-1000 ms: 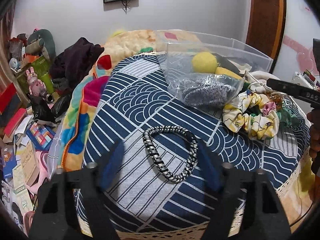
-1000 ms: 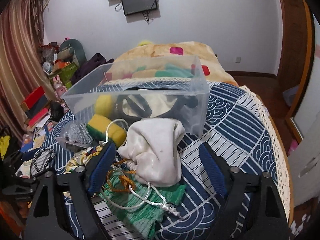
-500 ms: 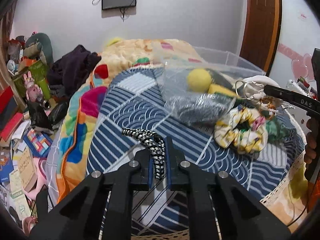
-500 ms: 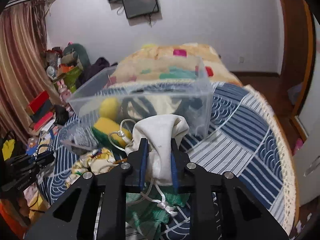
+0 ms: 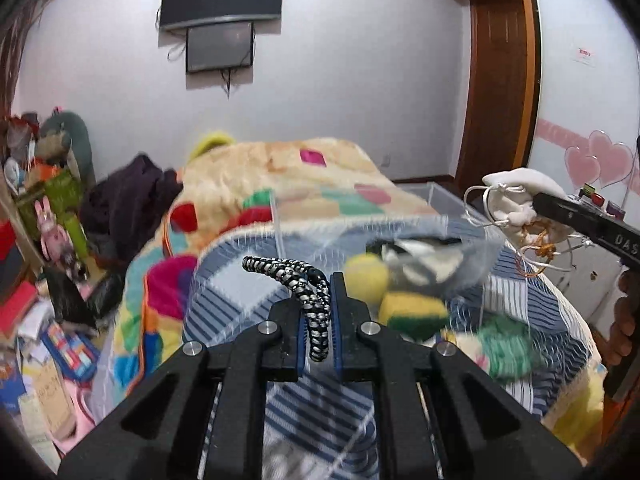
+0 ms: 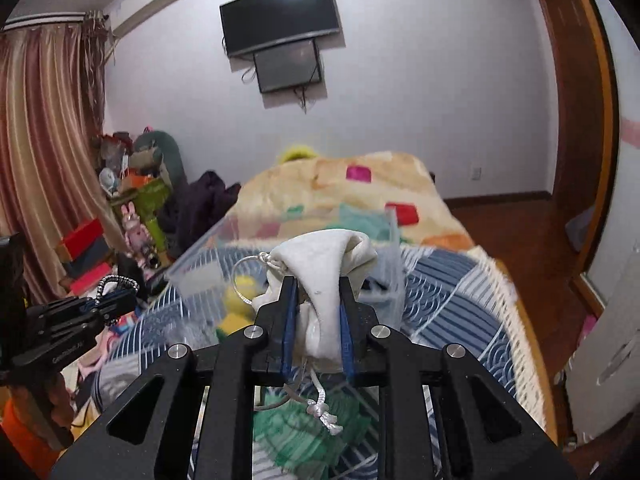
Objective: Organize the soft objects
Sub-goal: 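Carry bracelet and pouch over the box and open both tools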
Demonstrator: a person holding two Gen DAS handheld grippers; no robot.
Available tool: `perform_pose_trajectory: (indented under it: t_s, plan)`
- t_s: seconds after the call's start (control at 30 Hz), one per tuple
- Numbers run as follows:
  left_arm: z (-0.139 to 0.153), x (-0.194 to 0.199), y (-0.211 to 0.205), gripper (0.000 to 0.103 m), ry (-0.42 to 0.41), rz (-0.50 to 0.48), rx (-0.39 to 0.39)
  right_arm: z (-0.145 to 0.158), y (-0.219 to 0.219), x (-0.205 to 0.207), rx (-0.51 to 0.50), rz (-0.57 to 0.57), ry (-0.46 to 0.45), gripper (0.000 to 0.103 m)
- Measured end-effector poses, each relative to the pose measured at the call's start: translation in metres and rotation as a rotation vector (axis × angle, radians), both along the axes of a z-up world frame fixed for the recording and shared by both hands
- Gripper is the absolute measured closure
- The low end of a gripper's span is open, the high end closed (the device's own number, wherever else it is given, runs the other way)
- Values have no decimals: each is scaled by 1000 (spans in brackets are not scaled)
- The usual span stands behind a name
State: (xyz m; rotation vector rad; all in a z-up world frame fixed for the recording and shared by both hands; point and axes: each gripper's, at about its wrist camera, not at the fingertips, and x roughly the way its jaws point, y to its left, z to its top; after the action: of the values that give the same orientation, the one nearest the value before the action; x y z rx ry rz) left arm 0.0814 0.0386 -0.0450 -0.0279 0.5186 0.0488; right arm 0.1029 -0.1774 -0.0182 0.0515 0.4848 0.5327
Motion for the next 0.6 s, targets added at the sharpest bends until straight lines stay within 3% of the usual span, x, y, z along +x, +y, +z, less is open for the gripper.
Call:
perform_pose_trajectory:
  t_s: [0.27,0.6]
  plan:
    - [17,39,-5,94,-15,-34,8,19,11,16,1,-42,-69,86]
    - [-2,101,-9,94,93,-55,-5,9,36,45,-54,-61,-33,86]
